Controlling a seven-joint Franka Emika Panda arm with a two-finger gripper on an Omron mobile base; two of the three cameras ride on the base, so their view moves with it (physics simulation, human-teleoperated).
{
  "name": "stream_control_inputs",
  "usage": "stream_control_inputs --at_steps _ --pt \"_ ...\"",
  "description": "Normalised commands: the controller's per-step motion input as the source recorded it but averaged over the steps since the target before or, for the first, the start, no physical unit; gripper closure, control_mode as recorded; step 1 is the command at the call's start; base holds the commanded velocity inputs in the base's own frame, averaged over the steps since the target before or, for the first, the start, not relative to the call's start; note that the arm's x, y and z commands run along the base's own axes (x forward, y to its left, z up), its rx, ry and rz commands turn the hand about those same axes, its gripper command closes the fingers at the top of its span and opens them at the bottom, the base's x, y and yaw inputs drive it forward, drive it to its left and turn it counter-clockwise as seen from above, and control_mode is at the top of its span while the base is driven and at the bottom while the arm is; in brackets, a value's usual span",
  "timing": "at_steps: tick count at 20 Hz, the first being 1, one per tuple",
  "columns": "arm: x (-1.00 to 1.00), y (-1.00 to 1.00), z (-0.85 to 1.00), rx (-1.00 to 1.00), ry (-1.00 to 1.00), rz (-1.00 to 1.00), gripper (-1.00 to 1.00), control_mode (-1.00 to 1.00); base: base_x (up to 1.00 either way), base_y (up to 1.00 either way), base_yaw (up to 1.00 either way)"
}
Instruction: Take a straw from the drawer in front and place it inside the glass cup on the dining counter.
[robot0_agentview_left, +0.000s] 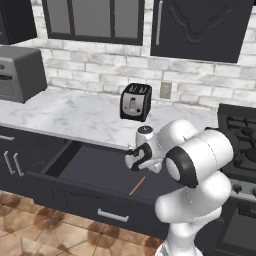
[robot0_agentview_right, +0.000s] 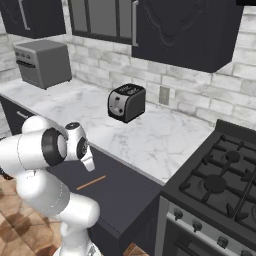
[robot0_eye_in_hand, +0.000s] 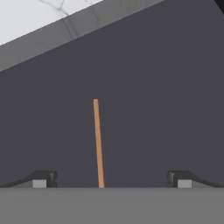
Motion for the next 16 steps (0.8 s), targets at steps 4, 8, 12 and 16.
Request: stream_control_inputs --at_steps 4,8,12,16 --pt "0.16 -0.01 -0.33 0.0 0.0 0.02 -1.0 -1.0 0.0 0.0 0.0" --pt "0.13 0.0 -0.34 0.0 0.0 0.0 -1.0 -1.0 0.0 0.0 0.0" --pt "0.12 0.0 -0.32 0.0 0.0 0.0 -1.0 -1.0 0.0 0.0 0.0" --pt "0.09 0.0 -0.31 0.0 0.0 0.0 -1.0 -1.0 0.0 0.0 0.0"
